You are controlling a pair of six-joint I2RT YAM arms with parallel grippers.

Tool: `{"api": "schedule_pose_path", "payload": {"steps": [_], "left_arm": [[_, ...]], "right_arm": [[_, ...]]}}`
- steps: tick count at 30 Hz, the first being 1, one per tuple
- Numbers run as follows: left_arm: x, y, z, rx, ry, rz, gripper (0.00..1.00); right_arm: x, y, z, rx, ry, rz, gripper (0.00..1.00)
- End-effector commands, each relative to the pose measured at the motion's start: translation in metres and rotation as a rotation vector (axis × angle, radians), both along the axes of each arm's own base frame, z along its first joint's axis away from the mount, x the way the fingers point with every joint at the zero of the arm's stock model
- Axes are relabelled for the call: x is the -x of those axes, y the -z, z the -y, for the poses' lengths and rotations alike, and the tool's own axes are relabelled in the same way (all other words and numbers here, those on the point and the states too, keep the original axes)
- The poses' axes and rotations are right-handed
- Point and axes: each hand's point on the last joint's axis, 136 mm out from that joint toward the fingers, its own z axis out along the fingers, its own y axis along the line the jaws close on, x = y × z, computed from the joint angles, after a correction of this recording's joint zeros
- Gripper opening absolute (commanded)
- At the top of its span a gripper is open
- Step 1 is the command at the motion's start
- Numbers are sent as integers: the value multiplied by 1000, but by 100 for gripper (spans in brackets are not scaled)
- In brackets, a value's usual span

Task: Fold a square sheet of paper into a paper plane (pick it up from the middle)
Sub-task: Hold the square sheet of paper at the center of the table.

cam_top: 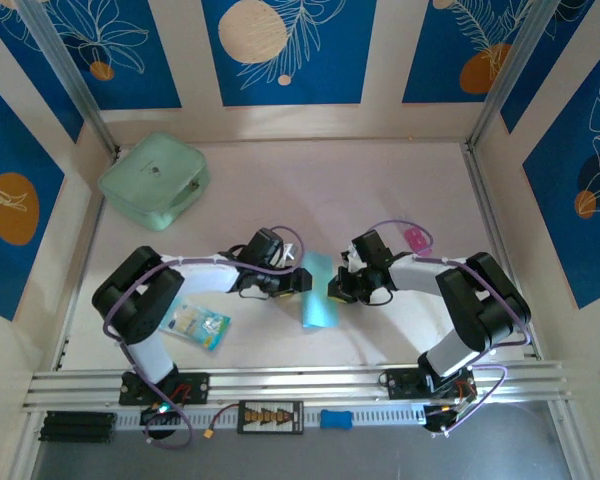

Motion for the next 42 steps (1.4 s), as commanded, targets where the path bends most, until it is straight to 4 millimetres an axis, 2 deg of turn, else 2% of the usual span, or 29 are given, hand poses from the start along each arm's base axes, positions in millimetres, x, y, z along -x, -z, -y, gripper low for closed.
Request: {"api": "schedule_pose_path", "payload": {"steps": [1, 8, 15, 18, 20, 24, 28, 32, 36, 42], "left_arm": [[-3, -8, 12, 43, 19, -6, 59], [-1, -5, 17, 37, 35, -20, 53], [-2, 5, 11, -39, 20, -30, 45], [-3, 14, 1, -108, -10, -36, 41], [-3, 19, -8, -156, -32, -38, 39], [-5, 23, -16, -209, -57, -35, 36], [-8, 21, -18, -218, -69, -27, 36], [-10, 20, -21, -231, -90, -18, 36], [-10, 26, -25, -255, -99, -35, 36], [-12, 26, -24, -253, -122, -37, 37]], "right_arm": [[2, -6, -1, -18, 0, -8, 11], [3, -4, -2, -24, 1, -13, 11], [2, -5, -4, -33, -2, -12, 12], [-2, -18, -12, -87, -20, 18, 14], [-11, -35, -16, -116, -23, 57, 17], [-29, -61, 2, -69, 62, 157, 23], [-34, -70, 27, -56, 155, 193, 26], [-26, -67, 36, -59, 170, 167, 26], [-19, -61, 35, -65, 168, 141, 26], [-18, -58, 33, -83, 169, 132, 26]]}}
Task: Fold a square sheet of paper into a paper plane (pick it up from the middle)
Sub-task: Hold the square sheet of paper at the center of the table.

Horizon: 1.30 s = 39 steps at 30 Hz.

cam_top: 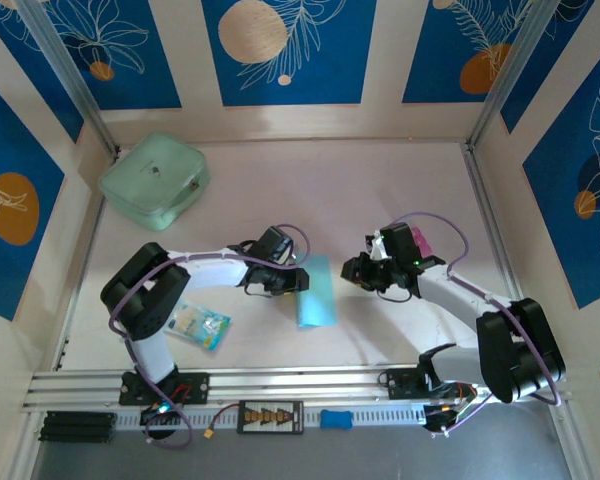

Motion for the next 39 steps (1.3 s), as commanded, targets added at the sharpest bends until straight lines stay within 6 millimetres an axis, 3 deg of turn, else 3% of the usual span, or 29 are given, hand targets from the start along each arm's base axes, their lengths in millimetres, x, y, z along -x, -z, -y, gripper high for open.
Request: {"api": "schedule_pose_path", "payload": {"steps": [1, 8, 15, 39], "left_arm": [[-1, 12, -16, -90, -53, -19, 38], [-3, 16, -17, -108, -66, -26, 41], [-2, 22, -24, -165, -73, -45, 41], [3, 32, -16, -215, 48, -67, 38]], "right_arm": [[6, 4, -3, -21, -8, -34, 26], [14, 15, 1, -8, 0, -63, 25], [16, 16, 3, -2, 4, -64, 26], [21, 17, 7, 38, 1, -69, 25]]}}
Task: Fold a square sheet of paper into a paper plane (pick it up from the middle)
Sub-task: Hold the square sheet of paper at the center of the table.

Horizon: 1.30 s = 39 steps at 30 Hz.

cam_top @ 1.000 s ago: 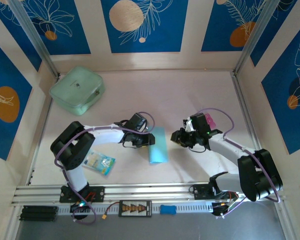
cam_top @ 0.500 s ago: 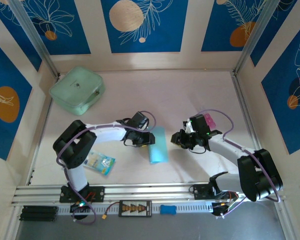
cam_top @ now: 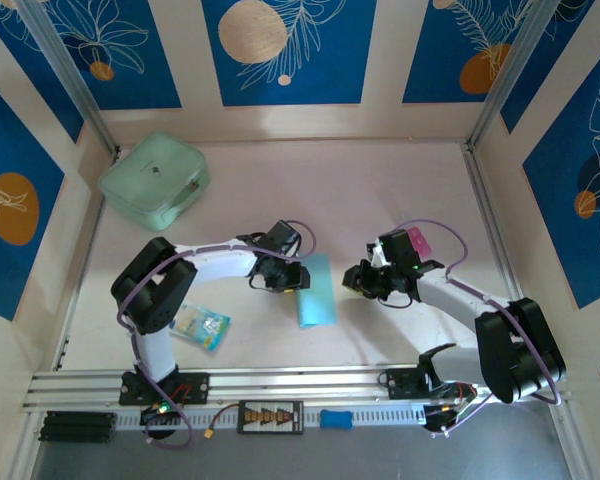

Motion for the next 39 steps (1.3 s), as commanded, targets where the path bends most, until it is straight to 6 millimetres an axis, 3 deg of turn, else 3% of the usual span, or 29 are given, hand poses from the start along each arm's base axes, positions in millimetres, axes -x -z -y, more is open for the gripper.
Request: {"api": "schedule_pose_path", "payload": {"steps": [1, 39], "left_arm": [[6, 29, -15, -101, 24, -20, 38], [8, 40, -12, -128, 60, -30, 42]], "right_arm": [[5, -1, 1, 3, -9, -6, 25], [4, -1, 7, 10, 7, -4, 26]]}}
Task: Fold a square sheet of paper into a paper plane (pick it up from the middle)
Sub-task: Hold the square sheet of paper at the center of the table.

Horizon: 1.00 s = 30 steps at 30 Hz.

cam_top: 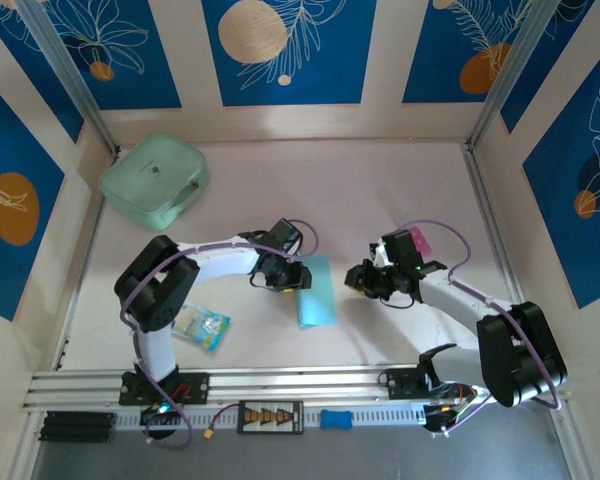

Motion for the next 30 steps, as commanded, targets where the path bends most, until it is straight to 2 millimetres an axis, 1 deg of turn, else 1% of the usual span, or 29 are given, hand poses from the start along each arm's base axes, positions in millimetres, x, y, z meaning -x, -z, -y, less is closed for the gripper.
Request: {"api": "schedule_pose_path", "payload": {"steps": [1, 11, 30], "left_arm": [[6, 39, -15, -114, 11, -22, 42], [6, 42, -18, -145, 1, -21, 43], [6, 43, -18, -155, 0, -20, 43]], "right_arm": [[4, -1, 1, 10, -14, -4, 26], [5, -2, 2, 17, -14, -6, 26], [6, -1, 0, 12, -19, -7, 26]]}}
